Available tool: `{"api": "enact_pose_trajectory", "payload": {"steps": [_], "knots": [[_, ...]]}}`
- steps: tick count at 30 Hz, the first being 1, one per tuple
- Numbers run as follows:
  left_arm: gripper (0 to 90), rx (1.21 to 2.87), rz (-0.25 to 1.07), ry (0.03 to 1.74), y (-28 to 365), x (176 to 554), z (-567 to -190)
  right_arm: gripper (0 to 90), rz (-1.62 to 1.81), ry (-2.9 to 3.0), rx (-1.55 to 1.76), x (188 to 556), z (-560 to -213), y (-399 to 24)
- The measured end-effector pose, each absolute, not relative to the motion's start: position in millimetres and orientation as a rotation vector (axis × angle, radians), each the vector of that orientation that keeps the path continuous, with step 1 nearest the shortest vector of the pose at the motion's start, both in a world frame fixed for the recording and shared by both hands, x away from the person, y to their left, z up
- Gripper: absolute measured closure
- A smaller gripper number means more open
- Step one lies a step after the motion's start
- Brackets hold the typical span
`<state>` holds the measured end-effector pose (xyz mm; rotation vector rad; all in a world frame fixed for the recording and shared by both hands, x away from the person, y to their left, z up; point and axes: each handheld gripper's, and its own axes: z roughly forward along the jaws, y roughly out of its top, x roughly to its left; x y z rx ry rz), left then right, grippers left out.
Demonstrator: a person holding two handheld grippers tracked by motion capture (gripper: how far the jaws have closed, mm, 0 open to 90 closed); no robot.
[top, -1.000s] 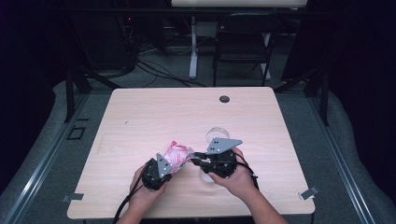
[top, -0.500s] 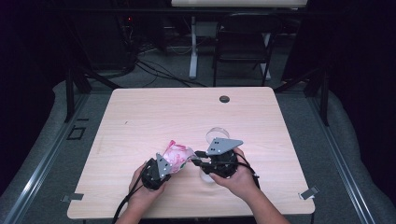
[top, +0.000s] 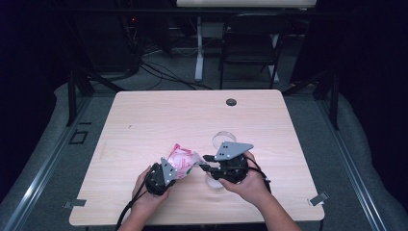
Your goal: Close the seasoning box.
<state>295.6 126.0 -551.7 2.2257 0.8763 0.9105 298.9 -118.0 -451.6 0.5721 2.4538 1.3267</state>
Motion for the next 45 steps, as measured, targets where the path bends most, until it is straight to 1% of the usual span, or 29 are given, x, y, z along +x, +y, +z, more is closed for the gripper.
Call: {"api": "enact_pose_trajectory", "payload": {"steps": [9, 10, 13, 19, 20, 23, 30, 38, 45], "knots": [[60.8, 2.248, 0.94, 0.845, 123.3, 294.1, -546.1, 65.1, 1.301, 2.458, 0.513, 294.8, -446.4, -117.3], [60.8, 2.245, 0.96, 0.83, 122.6, 294.8, -545.5, 64.2, 1.297, 2.454, 0.499, 294.2, -446.0, -116.7], [60.8, 2.258, 0.947, 0.829, 122.1, 296.9, -541.9, 60.8, 1.285, 2.443, 0.461, 292.1, -443.9, -115.4], [60.8, 2.283, 0.987, 0.799, 119.5, 301.5, -538.2, 59.8, 1.299, 2.437, 0.42, 288.9, -440.8, -114.0], [60.8, 2.287, 0.971, 0.804, 118.6, 301.7, -537.6, 59.0, 1.304, 2.438, 0.415, 288.8, -440.9, -113.6], [60.8, 2.301, 0.994, 0.777, 115.6, 303.7, -535.4, 55.1, 1.293, 2.431, 0.402, 288.4, -441.6, -112.6], [60.8, 2.316, 1.007, 0.728, 106.2, 305.0, -529.7, 51.0, 1.283, 2.423, 0.373, 287.4, -442.0, -111.2], [60.8, 2.314, 1.009, 0.713, 100.5, 305.4, -525.6, 51.5, 1.279, 2.431, 0.362, 287.6, -442.9, -110.6], [60.9, 2.311, 1.03, 0.696, 97.7, 305.6, -525.9, 56.7, 1.283, 2.451, 0.38, 289.0, -445.9, -109.8]]}}
